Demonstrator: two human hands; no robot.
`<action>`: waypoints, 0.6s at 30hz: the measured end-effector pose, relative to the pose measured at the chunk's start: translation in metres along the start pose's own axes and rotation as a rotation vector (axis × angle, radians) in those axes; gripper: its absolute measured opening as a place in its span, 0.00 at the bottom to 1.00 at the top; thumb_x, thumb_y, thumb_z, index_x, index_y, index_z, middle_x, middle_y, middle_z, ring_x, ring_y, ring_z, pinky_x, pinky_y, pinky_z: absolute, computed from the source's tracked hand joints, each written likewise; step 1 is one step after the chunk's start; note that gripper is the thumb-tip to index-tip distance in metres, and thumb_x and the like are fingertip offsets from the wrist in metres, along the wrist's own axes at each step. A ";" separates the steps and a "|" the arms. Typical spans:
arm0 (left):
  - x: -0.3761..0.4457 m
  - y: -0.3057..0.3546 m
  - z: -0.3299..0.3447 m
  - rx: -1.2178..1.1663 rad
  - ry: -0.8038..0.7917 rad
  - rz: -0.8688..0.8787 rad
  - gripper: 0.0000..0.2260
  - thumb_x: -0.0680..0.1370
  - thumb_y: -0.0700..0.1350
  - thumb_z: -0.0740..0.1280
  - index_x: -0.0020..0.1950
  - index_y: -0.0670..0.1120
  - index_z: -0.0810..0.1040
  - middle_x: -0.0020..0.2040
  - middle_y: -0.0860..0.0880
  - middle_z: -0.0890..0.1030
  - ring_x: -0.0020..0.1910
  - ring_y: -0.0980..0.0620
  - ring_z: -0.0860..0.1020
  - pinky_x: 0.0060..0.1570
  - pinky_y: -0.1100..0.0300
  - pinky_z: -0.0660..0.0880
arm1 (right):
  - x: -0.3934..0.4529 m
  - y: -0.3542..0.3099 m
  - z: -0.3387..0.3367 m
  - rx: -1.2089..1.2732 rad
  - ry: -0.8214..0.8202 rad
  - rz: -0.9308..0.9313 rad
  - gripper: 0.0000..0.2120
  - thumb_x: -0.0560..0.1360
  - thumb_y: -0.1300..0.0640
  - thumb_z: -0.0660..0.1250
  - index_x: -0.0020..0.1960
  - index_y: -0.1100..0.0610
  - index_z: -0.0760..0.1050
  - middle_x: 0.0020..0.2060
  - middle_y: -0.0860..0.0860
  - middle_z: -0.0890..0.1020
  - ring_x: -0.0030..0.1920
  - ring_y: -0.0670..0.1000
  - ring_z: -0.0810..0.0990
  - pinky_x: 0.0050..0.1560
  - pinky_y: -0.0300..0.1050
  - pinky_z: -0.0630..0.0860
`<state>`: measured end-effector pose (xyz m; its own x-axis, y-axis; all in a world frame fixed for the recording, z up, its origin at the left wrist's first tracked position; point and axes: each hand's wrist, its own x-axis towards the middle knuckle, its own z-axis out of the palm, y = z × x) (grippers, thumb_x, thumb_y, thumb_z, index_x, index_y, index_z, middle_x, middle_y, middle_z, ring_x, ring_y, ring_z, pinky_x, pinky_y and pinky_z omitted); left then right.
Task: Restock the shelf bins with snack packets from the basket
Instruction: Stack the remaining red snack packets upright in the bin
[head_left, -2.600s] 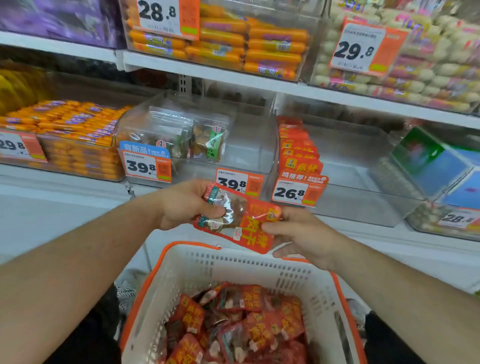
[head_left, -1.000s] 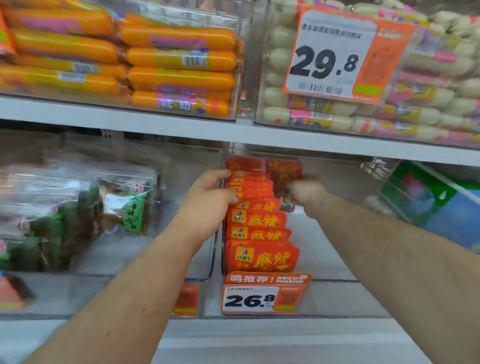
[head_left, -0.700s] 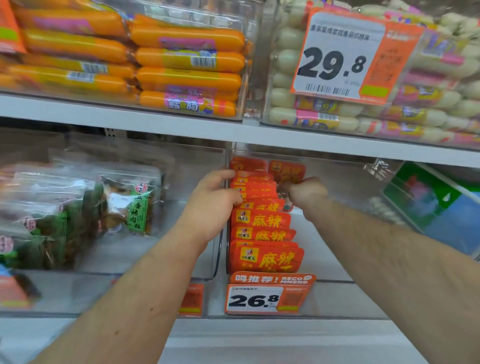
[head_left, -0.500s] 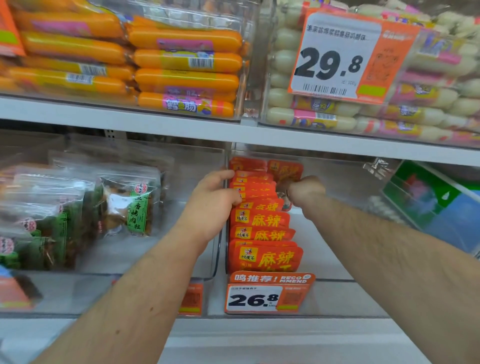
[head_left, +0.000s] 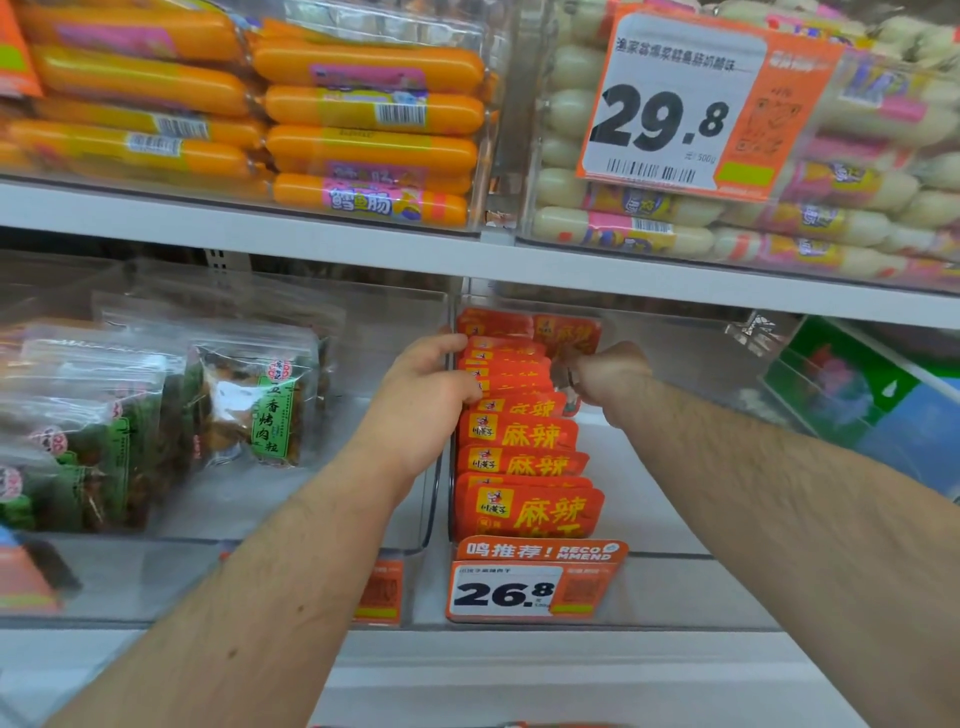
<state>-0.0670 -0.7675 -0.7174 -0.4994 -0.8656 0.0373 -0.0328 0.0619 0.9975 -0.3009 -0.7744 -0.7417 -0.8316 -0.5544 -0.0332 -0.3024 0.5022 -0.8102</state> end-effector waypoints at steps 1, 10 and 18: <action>0.001 0.000 0.000 0.000 0.001 0.003 0.21 0.79 0.36 0.63 0.70 0.51 0.70 0.51 0.54 0.81 0.45 0.58 0.80 0.36 0.66 0.73 | -0.002 -0.001 -0.001 -0.011 -0.004 0.004 0.13 0.74 0.51 0.71 0.37 0.58 0.74 0.31 0.51 0.75 0.29 0.48 0.72 0.26 0.40 0.65; -0.019 0.015 -0.009 0.518 0.237 0.378 0.18 0.76 0.45 0.65 0.66 0.48 0.76 0.61 0.50 0.77 0.59 0.51 0.76 0.56 0.61 0.70 | -0.089 -0.019 -0.044 0.029 0.192 -0.198 0.07 0.71 0.54 0.69 0.34 0.53 0.77 0.35 0.51 0.82 0.41 0.53 0.80 0.43 0.45 0.77; -0.144 -0.036 0.004 0.803 -0.037 0.784 0.10 0.69 0.49 0.60 0.45 0.47 0.76 0.42 0.51 0.75 0.41 0.47 0.76 0.38 0.55 0.73 | -0.234 0.055 -0.057 -0.041 0.430 -1.184 0.08 0.71 0.55 0.64 0.37 0.58 0.75 0.30 0.50 0.75 0.33 0.51 0.73 0.35 0.45 0.69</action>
<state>0.0029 -0.6431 -0.7589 -0.6523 -0.4323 0.6226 -0.2398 0.8969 0.3715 -0.1496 -0.5792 -0.7457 -0.1235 -0.4213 0.8985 -0.9725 -0.1290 -0.1942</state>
